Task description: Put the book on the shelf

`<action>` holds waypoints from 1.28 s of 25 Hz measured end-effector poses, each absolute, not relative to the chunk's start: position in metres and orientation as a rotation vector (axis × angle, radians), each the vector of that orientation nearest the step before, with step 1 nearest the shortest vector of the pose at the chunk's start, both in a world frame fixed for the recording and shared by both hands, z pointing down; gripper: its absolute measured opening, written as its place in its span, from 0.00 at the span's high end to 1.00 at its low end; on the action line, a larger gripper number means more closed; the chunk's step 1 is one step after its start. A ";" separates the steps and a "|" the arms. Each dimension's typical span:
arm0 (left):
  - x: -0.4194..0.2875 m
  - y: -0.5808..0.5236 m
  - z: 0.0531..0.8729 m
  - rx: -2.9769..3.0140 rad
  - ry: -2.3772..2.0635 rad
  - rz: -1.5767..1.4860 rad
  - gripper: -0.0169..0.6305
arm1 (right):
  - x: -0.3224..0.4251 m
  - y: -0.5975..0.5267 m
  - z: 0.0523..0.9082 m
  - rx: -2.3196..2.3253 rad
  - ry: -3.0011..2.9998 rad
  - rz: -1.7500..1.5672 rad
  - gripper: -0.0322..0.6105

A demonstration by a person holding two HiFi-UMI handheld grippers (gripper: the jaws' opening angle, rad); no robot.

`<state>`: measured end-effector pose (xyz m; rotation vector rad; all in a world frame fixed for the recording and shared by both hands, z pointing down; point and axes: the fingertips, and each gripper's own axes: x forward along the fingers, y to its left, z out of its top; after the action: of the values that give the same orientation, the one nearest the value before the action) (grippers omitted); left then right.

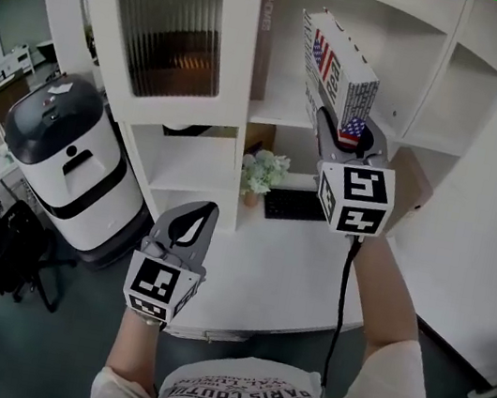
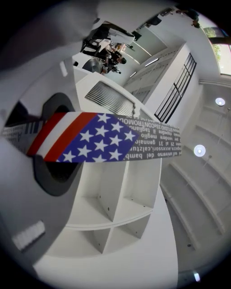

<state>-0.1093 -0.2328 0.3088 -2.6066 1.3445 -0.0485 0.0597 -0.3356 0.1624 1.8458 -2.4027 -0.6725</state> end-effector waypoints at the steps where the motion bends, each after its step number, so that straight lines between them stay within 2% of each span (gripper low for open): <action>1: -0.113 -0.238 0.308 -2.609 1.343 -0.054 0.96 | 0.056 -0.349 0.161 1.852 -2.386 -0.652 0.71; 13: -0.130 -0.299 0.323 -2.604 1.365 -0.106 0.97 | 0.042 -0.467 0.155 1.904 -2.309 -0.489 0.71; 32: -0.112 -0.393 0.310 -2.577 1.397 -0.099 0.96 | 0.015 -0.559 0.156 1.810 -2.316 -0.542 0.70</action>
<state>-0.1122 -0.3931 0.3099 -2.5767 1.3969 -0.0987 0.0147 -0.5594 0.1562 1.8104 -2.3155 -0.5420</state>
